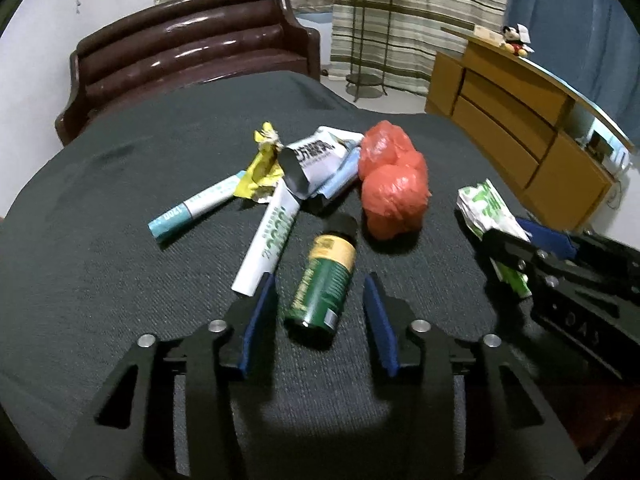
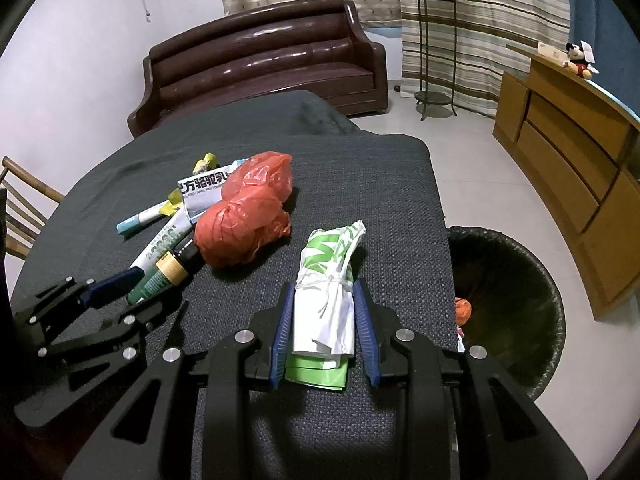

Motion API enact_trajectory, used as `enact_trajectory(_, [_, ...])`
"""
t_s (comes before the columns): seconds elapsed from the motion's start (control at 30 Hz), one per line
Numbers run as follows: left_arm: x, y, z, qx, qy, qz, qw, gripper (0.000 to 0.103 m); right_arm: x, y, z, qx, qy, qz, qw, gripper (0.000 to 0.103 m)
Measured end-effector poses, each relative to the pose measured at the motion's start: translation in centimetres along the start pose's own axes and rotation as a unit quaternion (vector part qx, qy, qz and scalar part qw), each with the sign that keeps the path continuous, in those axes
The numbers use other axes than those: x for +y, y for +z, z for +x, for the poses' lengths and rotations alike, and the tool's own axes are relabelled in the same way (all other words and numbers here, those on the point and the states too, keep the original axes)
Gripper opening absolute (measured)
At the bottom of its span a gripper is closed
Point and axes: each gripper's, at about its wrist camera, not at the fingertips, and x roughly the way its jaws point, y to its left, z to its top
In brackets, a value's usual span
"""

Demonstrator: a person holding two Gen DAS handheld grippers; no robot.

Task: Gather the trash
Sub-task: 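Grasp the green bottle with the left tool while the right tool holds the packet, then carry the packet and bottle over the black bin and open both tools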

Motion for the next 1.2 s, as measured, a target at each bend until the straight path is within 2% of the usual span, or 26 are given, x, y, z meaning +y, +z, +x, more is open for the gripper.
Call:
enact_trajectory(0.1, [0.2, 0.4, 0.2, 0.002, -0.005, -0.012, 0.9999, 0.048, -0.1, 0.0, 0.0, 0.000, 0.001, 0.001, 1.000, 0.031])
enact_trajectory(0.2, [-0.1, 0.4, 0.3, 0.003, -0.002, -0.003, 1.0000, 0.047, -0.2, 0.0, 0.1, 0.002, 0.003, 0.002, 1.000, 0.031])
enact_trajectory(0.33, [-0.5, 0.5, 0.4, 0.007, -0.002, 0.010, 0.9999, 0.028, -0.2, 0.0, 0.4, 0.005, 0.005, 0.001, 1.000, 0.031])
enact_trajectory(0.4, [-0.5, 0.4, 0.4, 0.008, -0.004, 0.012, 0.9999, 0.023, -0.3, 0.0, 0.3, 0.005, 0.006, 0.000, 1.000, 0.031])
enact_trajectory(0.83, [0.0, 0.1, -1.4, -0.026, -0.011, -0.014, 0.9995, 0.023, 0.0, -0.4, -0.5, -0.010, -0.004, -0.016, 1.000, 0.031])
enact_trajectory(1.2, [-1.6, 1.1, -4.8, -0.082, -0.024, -0.027, 0.9960, 0.023, -3.0, 0.2, -3.3, -0.049, -0.031, -0.002, 0.998, 0.031])
